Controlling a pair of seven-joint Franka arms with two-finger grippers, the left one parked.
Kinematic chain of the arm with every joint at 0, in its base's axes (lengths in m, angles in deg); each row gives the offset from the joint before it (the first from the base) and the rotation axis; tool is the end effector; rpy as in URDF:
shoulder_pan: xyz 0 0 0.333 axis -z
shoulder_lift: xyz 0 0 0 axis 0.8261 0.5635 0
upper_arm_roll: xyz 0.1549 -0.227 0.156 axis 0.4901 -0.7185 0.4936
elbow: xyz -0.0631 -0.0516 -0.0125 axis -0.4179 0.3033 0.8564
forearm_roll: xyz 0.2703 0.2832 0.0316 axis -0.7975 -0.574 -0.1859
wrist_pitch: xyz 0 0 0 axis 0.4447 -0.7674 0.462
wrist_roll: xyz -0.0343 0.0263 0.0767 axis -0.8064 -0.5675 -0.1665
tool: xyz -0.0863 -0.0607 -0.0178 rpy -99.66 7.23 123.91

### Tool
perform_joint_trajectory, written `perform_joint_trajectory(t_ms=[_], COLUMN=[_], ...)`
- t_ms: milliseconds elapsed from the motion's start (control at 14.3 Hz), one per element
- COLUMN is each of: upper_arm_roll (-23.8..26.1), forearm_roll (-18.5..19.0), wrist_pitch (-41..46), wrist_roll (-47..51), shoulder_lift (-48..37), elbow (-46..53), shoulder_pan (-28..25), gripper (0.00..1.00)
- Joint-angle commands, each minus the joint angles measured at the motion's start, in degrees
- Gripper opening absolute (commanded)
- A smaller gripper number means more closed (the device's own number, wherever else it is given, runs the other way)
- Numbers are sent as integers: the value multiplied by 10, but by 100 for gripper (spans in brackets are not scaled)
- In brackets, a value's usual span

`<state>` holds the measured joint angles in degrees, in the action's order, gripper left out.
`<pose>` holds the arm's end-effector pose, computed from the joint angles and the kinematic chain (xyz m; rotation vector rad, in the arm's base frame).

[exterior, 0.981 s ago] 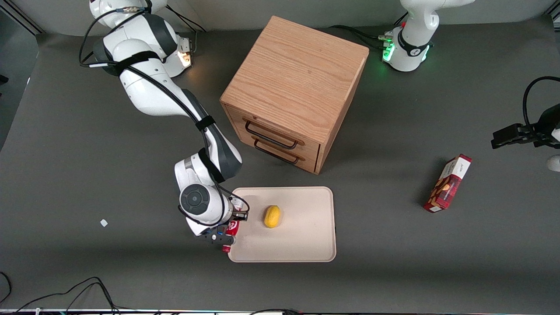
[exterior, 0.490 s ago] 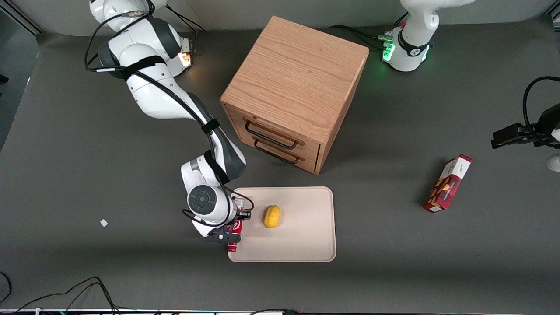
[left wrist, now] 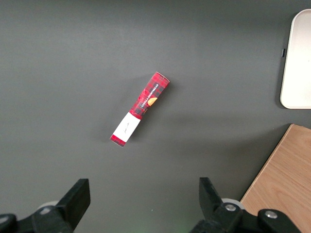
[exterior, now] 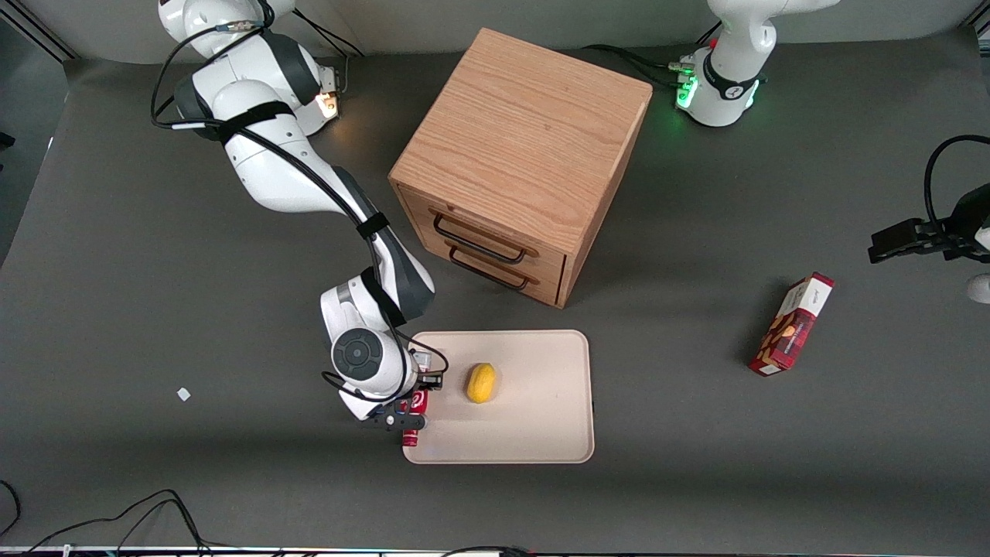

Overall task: Place coke bottle on tray
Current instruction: 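Lower the bottle onto the tray and open the right gripper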

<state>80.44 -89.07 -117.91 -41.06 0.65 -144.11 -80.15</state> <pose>0.7081 0.3269 0.1914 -3.1282 0.1050 0.0097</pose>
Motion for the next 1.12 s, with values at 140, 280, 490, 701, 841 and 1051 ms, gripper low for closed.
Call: perform_joint_trajectory(t_ms=[140, 280, 490, 701, 841, 1051], upper_arm_roll=[-6, -6, -6, -6, -4, 0], forearm_roll=[2, 2, 2, 2, -1, -5], wrist_pitch=[1, 1, 1, 1, 8, 61], wrist_roll=[-4, -3, -2, -1, -1, 0], shoulder_lift=[9, 9, 9, 8, 2, -25], elbow=[24, 24, 24, 24, 24, 22], shoulder_pan=[-1, -2, -2, -2, -2, 1], gripper=[100, 100, 100, 100, 100, 100])
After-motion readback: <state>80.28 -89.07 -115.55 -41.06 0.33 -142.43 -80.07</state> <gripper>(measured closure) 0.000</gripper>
